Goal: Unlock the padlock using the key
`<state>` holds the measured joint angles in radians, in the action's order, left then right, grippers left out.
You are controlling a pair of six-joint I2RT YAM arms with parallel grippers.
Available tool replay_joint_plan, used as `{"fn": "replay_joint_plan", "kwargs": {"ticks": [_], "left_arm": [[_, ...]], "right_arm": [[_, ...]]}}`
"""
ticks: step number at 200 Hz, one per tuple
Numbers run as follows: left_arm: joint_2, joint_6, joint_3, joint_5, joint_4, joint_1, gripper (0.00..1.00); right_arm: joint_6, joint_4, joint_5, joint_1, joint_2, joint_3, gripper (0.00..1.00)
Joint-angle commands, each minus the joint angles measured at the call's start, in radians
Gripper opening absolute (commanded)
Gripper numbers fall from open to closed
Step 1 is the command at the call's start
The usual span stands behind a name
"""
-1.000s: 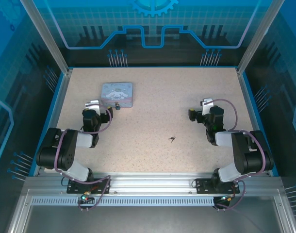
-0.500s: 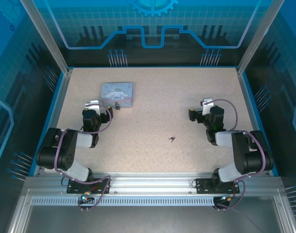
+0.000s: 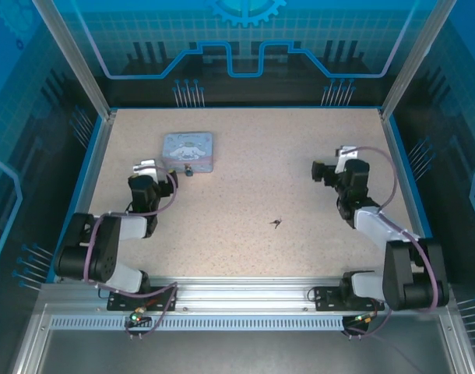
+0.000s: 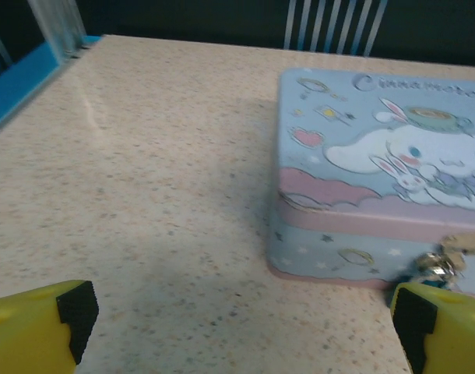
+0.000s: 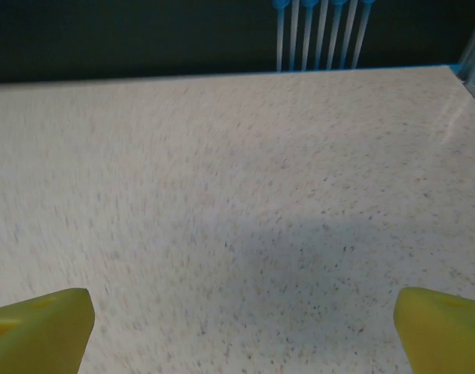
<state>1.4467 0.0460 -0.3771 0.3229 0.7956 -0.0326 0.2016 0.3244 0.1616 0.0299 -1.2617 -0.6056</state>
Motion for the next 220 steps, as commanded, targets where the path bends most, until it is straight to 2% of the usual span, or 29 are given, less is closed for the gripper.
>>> {"fn": "replay_joint_plan", "kwargs": {"ticks": [1,18,34,48,82,94,115,139,189,220], "left_arm": [[-0.108,0.052,-0.069,0.135,-0.175,-0.006,0.99],[-0.176,0.119,-0.161,0.136,-0.374,0.002,0.99],[-0.169,0.207,-0.316,0.068,-0.621,0.029,0.99],[-0.093,0.24,-0.477,0.017,-0.805,0.04,0.99],[0.151,0.249,-0.838,-0.139,-1.113,0.059,0.99],[0.236,0.249,-0.946,-0.209,-1.187,0.077,0.99],[0.363,0.244,-1.085,-0.32,-1.268,0.11,0.99],[0.462,0.236,-1.186,-0.334,-1.322,0.13,0.99],[0.614,0.231,-1.31,-0.467,-1.368,0.14,0.99],[0.669,0.232,-1.356,-0.504,-1.357,0.101,0.99]], "right_arm": [[0.234,-0.315,-0.045,-0.068,0.007,-0.104,1.0],[0.24,-0.356,-0.151,-0.077,-0.001,-0.138,1.0],[0.244,-0.379,-0.217,-0.066,0.008,-0.152,1.0],[0.246,-0.404,-0.283,-0.059,0.002,-0.17,1.0],[0.35,-0.391,-0.232,-0.053,0.028,-0.136,1.0],[0.364,-0.446,-0.226,-0.055,0.038,-0.156,1.0],[0.351,-0.553,-0.227,-0.048,0.037,-0.201,1.0],[0.337,-0.627,-0.279,-0.048,0.022,-0.22,1.0],[0.357,-0.621,-0.368,-0.026,0.059,-0.145,1.0],[0.385,-0.569,-0.436,-0.02,0.097,-0.085,1.0]]}}
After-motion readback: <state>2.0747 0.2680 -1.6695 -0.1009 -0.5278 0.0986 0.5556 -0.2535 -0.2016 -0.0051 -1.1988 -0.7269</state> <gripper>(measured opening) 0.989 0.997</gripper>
